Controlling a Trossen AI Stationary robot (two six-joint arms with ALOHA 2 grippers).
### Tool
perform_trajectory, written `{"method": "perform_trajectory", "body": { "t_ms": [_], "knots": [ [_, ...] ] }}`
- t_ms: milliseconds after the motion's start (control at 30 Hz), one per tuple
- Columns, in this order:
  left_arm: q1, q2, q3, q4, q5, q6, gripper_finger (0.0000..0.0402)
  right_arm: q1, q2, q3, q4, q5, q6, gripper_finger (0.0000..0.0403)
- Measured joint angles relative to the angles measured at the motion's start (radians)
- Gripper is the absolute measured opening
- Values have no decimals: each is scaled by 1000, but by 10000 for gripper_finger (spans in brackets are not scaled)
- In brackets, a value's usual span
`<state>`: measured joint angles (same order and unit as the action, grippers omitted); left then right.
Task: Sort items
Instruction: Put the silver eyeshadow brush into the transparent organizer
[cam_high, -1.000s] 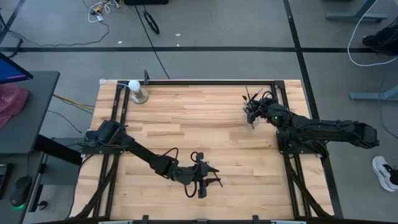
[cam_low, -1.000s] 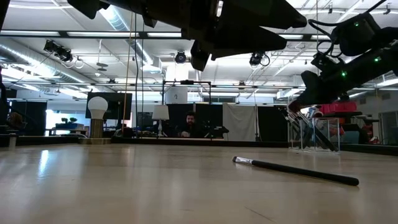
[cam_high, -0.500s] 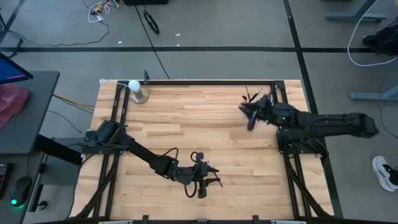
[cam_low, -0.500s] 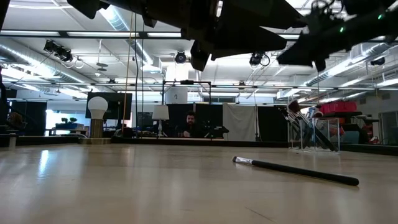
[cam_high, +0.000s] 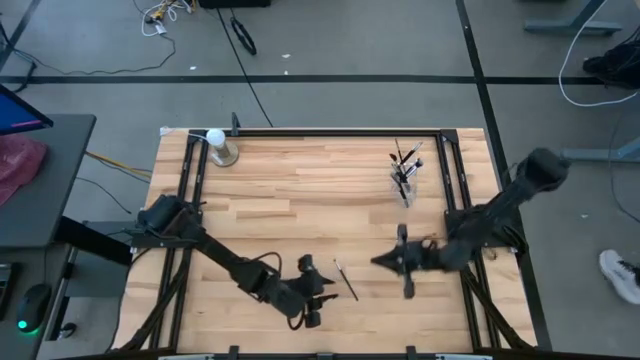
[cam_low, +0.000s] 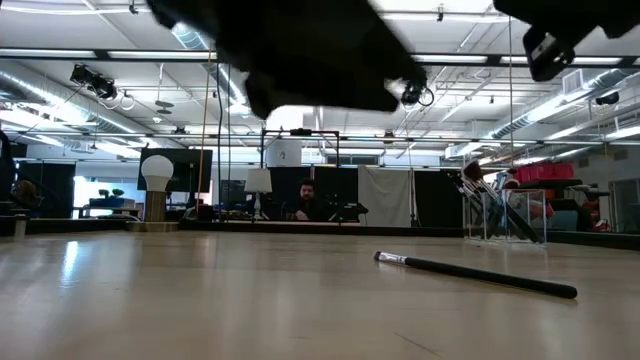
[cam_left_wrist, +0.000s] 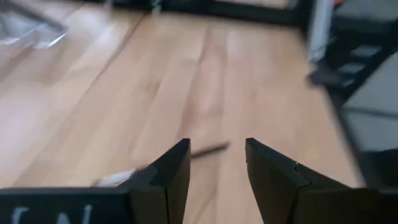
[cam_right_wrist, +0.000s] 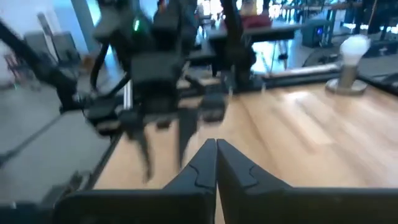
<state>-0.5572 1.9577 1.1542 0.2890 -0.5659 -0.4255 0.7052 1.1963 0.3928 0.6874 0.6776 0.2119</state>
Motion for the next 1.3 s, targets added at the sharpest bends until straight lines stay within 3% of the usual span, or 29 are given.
{"method": "perform_trajectory", "body": {
  "t_ms": [200,333,433,533,633,833,933,1067,1300],
  "knots": [
    [-40,-5,0,-208,-103,-117,156,45,345,129,52,81,15,3],
    [-47,5,0,-244,-112,-157,156,25,532,246,16,81,-3,7],
    [-46,10,1,-235,-123,-165,156,-10,620,311,-59,70,112,21],
    [-45,11,0,-235,-150,-166,156,-62,662,349,-145,-17,289,46],
    [-42,11,0,-236,-156,-166,156,-100,682,361,-222,-57,363,84],
    [-35,11,0,-234,-157,-169,156,-128,705,362,-262,-59,379,164],
    [-35,12,0,-229,-162,-167,156,-130,729,362,-265,-66,379,183],
    [-35,12,0,-228,-171,-170,156,-129,759,363,-285,-59,378,177],
    [-35,12,0,-225,-174,-171,156,-129,758,368,-405,-60,383,117]
  ]
}}
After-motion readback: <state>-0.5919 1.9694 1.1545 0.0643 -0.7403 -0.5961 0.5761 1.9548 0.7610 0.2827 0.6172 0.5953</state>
